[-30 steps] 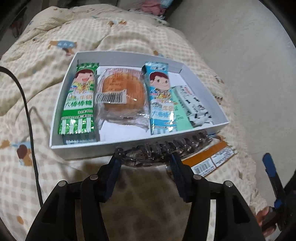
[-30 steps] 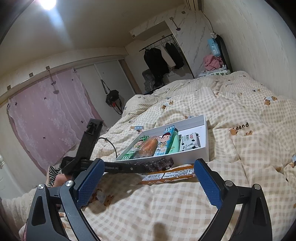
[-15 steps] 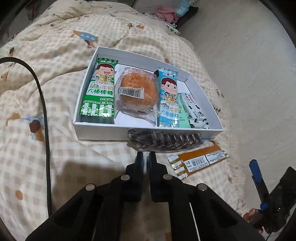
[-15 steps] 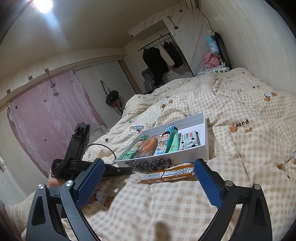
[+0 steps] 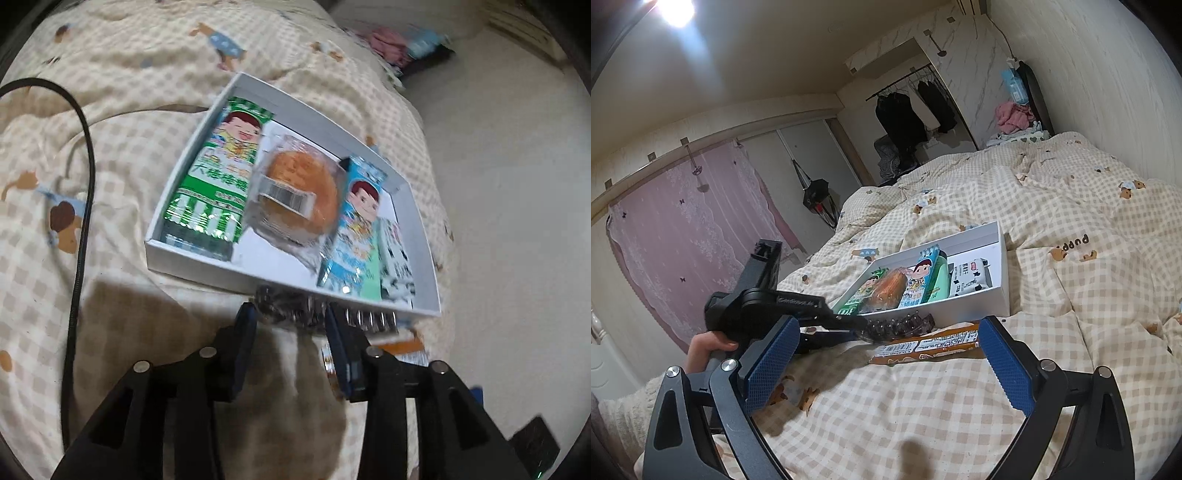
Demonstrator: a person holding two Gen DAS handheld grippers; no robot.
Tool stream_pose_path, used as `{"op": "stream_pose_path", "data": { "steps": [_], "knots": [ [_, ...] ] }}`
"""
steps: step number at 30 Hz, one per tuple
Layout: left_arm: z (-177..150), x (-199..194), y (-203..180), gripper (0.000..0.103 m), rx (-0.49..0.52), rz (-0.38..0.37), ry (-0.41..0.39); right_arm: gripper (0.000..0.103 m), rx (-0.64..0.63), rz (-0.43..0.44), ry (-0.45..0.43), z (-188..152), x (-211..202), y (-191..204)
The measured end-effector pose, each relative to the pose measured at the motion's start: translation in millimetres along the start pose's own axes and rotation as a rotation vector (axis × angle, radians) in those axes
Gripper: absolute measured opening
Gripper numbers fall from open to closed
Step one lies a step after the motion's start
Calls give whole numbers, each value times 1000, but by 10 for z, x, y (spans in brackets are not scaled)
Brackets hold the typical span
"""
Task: Organize objects
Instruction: 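Lower the left gripper onto the dark brown claw clip, then close the left gripper on the claw clip and lift it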
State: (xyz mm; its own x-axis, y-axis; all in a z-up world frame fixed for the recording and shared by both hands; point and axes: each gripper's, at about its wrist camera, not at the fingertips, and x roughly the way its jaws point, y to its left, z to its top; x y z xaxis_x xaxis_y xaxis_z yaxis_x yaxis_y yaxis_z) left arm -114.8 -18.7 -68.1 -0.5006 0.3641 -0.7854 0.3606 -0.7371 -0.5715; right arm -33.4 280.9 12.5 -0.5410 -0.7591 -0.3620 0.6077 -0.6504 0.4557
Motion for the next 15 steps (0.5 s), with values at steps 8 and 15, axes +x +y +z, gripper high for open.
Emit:
{"op": "stream_pose_path", "data": {
  "steps": [8,15],
  "knots": [
    [-89,45,30,41,-52,-18,-74,98,5,2,2,-9,-1,0],
    [-118,-55,-24,37,-6,-31,-98,98,14,3,-2,-7,-22,-2]
  ]
}}
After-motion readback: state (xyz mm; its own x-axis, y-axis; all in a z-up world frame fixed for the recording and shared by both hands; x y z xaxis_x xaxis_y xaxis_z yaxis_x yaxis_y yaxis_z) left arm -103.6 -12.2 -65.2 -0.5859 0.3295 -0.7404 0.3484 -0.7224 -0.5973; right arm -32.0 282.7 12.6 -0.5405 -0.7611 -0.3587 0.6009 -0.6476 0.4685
